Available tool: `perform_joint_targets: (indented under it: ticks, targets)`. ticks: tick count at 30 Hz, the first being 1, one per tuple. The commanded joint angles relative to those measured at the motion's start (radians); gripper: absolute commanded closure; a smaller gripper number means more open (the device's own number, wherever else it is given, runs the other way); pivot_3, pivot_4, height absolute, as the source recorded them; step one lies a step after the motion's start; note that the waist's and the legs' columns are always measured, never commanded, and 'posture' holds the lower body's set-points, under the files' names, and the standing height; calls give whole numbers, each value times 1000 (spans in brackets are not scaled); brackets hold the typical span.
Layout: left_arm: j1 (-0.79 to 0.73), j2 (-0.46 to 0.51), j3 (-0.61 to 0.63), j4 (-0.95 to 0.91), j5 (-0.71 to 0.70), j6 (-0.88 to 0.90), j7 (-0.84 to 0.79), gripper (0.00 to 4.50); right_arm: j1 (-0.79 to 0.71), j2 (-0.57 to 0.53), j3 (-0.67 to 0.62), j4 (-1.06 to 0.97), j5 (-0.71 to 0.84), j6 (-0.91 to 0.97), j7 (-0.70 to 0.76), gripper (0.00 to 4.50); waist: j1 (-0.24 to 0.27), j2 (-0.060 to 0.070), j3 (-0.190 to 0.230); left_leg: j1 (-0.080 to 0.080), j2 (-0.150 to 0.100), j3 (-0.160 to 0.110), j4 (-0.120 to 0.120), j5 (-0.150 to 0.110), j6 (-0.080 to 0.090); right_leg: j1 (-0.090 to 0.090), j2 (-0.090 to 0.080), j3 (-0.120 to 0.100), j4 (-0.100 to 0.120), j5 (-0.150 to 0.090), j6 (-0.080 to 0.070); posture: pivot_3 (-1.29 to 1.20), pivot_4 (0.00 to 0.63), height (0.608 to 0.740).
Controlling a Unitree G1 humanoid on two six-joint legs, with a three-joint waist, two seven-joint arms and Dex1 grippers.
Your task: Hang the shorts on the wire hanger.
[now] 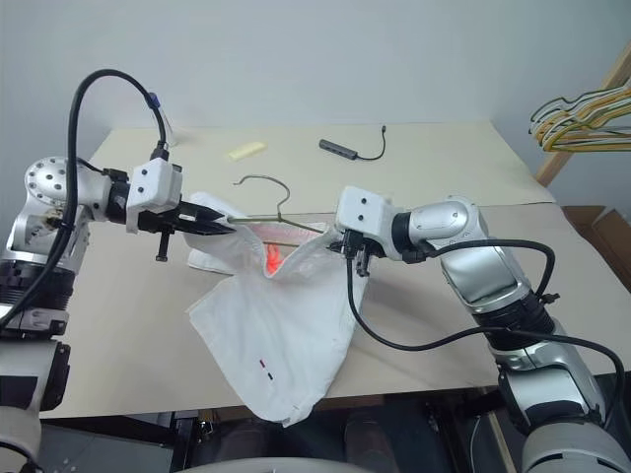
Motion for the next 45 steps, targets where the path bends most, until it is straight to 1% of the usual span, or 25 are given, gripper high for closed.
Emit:
perform_joint_targets:
  ticks: [1, 4, 5, 6, 9, 13, 15, 17, 18, 20, 22, 25, 27, 29, 31, 34, 38, 43, 45]
  targets:
    - [1, 10, 41, -34, -26, 4, 20, 4500, -9, -5, -30, -17, -1, -5, -10, 4477, 0, 0, 0, 0, 0, 0, 0, 0, 0, 0, 0, 0, 0, 0, 0, -21, 0, 740]
    - [1, -4, 54, -18, -35, 7, 41, 4500, -1, -7, -30, -18, -10, -4, -20, 4477, 1, 0, 0, 0, 0, 0, 0, 0, 0, 0, 0, 0, 0, 0, 0, -24, 0, 740]
    - [-4, -12, 58, -7, -39, 15, 51, 3831, 1, -6, -32, -20, -9, 1, -24, 4500, 1, 0, 0, 0, 0, 0, 0, 0, 0, 0, 0, 0, 0, 0, 0, -24, 0, 740]
    - [-9, -18, 60, 4, -43, 21, 54, 3665, 3, -3, -36, -22, -6, 9, -28, 4500, 1, 0, 0, 0, 0, 0, 0, 0, 0, 0, 0, 0, 0, 0, 0, -28, 0, 740]
    - [-28, -41, 73, 41, -37, -10, 86, 2673, 18, -8, -59, -41, 5, 40, -48, 4500, 1, 0, 0, 0, 0, 0, 0, 0, 0, 0, 0, 0, 0, 0, 0, -38, 0, 740]
    - [-60, -59, 107, 93, -58, -41, 105, 1463, 46, -15, -98, -66, 20, 90, -80, 4500, 0, 0, 0, 0, 0, 0, 0, 0, 0, 0, 0, 0, 0, 0, 0, -56, 0, 740]
    - [-81, -69, 141, 121, -76, -59, 130, 879, 72, -26, -122, -84, 23, 116, -96, 4500, 1, 0, 0, 0, 0, 0, 1, 0, 0, 0, 0, 0, 0, 0, 0, -71, 0, 740]
    - [-99, -89, 197, 128, -117, -44, 182, 265, 117, -39, -168, -108, 28, 181, -132, 4500, 0, 0, 0, -1, 0, -1, 1, 0, 0, 0, 0, -1, 0, 0, 0, -80, 0, 740]
    - [-103, -101, 223, 124, -137, -29, 214, 34, 137, -44, -192, -117, 30, 220, -154, 4500, 1, 0, 0, -1, 0, -1, 1, 0, 0, 1, -1, -1, 0, 0, 0, -86, 0, 740]
    - [-99, -116, 253, 106, -165, 11, 255, 13, 164, -48, -234, -130, 39, 293, -193, 4500, -1, 0, 0, -1, 0, -1, 1, 0, 0, 1, -1, -1, 0, 0, 0, -94, 0, 740]
    - [-67, -130, 273, 52, -195, 68, 293, 13, 199, -50, -304, -137, 38, 394, -257, 4500, -3, 0, 0, 0, -1, -1, 2, 0, 0, 1, -1, -1, 0, 0, 0, -104, 0, 740]
    - [16, -137, 305, -68, -295, 165, 266, 13, 251, -62, -394, -152, 36, 513, -332, 4500, -8, 0, 0, 0, 0, -1, 1, 0, 0, 1, -1, -1, 1, 0, 0, -132, 0, 740]
    - [82, -160, 336, -169, -374, 230, 291, 13, 269, -71, -474, -129, 19, 622, -398, 4500, -17, 0, 0, 0, 0, -1, 1, 0, 0, 1, -1, 0, 1, 0, 0, -150, 0, 740]
    - [129, -182, 353, -242, -425, 276, 322, 13, 271, -75, -546, -91, -1, 689, -465, 4500, -25, 0, 0, -1, 0, -2, 2, 0, 0, 1, -1, -1, 0, 0, 0, -158, 0, 740]
    - [160, -201, 347, -289, -436, 294, 347, 13, 260, -88, -598, -29, -26, 717, -528, 4500, -30, 0, 0, 0, -1, -2, 2, 0, 0, 2, -2, -1, 0, 0, 0, -167, 0, 740]
    - [183, -217, 324, -326, -420, 297, 375, 13, 226, -104, -633, 54, -61, 741, -613, 4500, -43, 1, -1, 2, -1, -1, 1, 0, 0, 4, -2, 0, 0, 0, 0, -174, 0, 740]
    - [189, -224, 311, -353, -423, 319, 398, 13, 128, -108, -677, 192, -117, 774, -748, 4500, -77, 5, -3, 4, -1, 0, 0, 0, 0, 4, -1, 2, 0, 0, 0, -172, 0, 740]
    - [191, -218, 313, -356, -421, 324, 406, 13, 31, -106, -719, 347, -201, 738, -943, 4500, -110, 6, -3, 4, -1, 1, -2, 0, 0, 5, -1, 4, -1, 0, 0, -166, 0, 740]
    - [195, -215, 313, -359, -421, 322, 402, 13, -20, -92, -758, 385, -234, 709, -1043, 4500, -116, 6, -3, 4, -1, 1, -2, 0, 0, 5, -1, 4, -2, 0, 0, -163, 0, 740]
